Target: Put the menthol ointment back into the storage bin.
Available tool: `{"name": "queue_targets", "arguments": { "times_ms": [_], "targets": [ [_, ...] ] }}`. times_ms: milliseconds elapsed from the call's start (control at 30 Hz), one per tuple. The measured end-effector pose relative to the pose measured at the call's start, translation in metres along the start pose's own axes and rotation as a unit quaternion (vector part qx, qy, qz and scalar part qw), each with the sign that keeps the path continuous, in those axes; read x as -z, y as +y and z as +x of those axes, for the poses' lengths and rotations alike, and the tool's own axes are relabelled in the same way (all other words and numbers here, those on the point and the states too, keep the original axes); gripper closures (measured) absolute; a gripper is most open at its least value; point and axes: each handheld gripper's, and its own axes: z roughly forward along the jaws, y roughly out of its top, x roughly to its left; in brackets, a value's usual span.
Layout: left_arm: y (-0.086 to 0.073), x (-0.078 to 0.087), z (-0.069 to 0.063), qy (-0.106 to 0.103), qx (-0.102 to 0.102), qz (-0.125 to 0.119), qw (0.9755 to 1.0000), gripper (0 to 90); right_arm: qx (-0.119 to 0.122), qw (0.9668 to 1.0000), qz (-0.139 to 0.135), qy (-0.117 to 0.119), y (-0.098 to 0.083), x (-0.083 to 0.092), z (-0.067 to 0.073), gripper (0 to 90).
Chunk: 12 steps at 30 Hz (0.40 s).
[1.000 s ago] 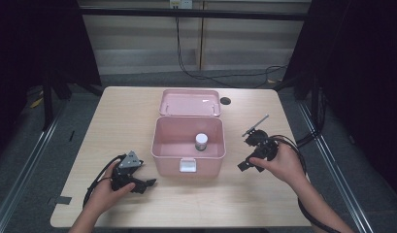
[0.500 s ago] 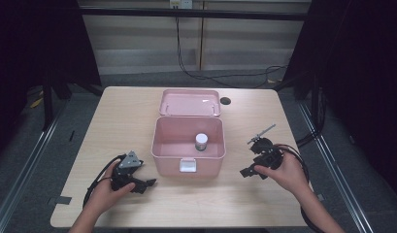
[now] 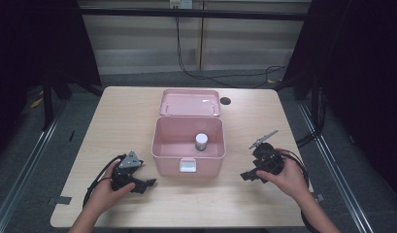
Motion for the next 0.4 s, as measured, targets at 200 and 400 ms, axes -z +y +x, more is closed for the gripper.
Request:
{"name": "queue_targets", "arguments": {
  "times_ms": [200,400],
  "targets": [
    [0.0,0.0,0.0,0.0,0.0,0.0,1.0,11.4,0.015,0.9998,-0.012,0.0,-0.006,-0.008,-0.002,20.5],
    [0.0,0.0,0.0,0.0,0.0,0.0,1.0,11.4,0.029,0.9995,-0.012,-0.001,-0.01,-0.018,-0.003,20.5]
  ]
}}
